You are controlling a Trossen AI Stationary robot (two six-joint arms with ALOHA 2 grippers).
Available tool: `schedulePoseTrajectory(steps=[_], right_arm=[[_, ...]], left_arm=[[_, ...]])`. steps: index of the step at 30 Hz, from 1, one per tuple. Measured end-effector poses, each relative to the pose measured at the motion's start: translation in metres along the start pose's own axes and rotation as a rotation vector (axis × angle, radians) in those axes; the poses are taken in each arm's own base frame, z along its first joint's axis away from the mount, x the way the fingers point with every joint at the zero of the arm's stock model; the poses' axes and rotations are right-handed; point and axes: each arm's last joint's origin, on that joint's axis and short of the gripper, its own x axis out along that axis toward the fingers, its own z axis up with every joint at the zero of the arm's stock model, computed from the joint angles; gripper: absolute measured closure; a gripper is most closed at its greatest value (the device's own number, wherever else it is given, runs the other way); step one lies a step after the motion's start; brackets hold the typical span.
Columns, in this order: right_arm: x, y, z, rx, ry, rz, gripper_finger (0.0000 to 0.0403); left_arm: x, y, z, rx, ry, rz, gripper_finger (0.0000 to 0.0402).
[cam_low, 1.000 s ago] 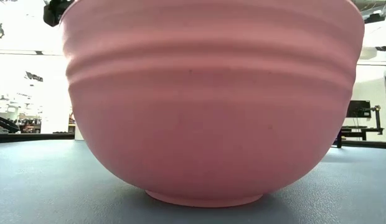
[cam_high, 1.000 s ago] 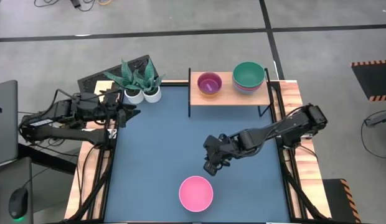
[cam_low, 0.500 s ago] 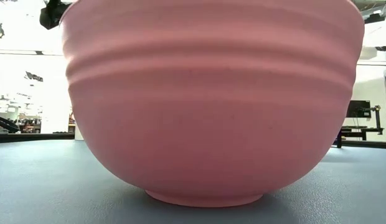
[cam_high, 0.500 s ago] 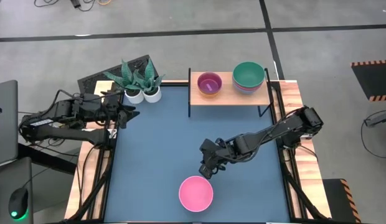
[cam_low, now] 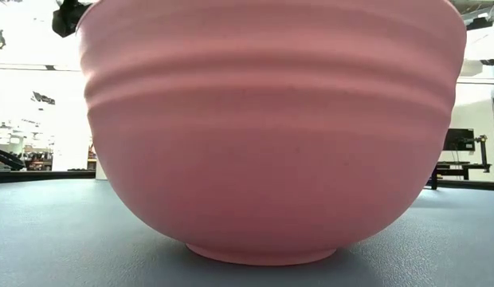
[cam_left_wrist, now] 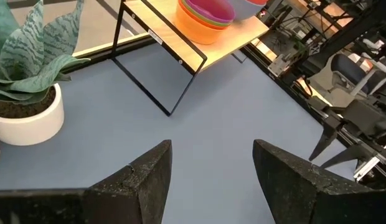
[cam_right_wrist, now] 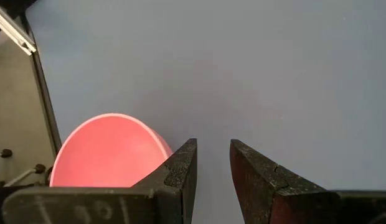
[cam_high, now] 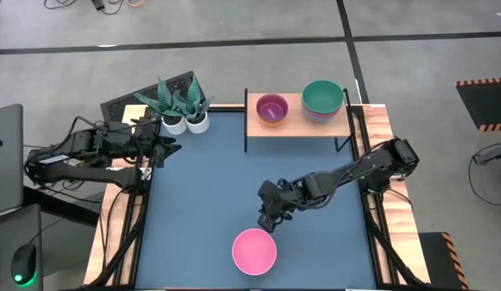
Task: Place and stack bowls onto a shelf
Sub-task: Stack the pink bowl on top of the green bowl on the shelf
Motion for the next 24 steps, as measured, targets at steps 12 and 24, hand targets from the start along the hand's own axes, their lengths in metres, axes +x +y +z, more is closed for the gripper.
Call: schedulePoseTrajectory(steps=[12,24], right_arm=[[-0.03,0.025,0.032,-0.12,-0.21,0.188,0.0282],[-0.033,0.02,0.036,-0.159,-0.166,0.147,0.0282]], left_arm=[[0.0,0.0,0.0,0.001,0.002,0.002,0.0193],[0.0,0.0,-0.001,0.003,0.006,0.003,0.0193]])
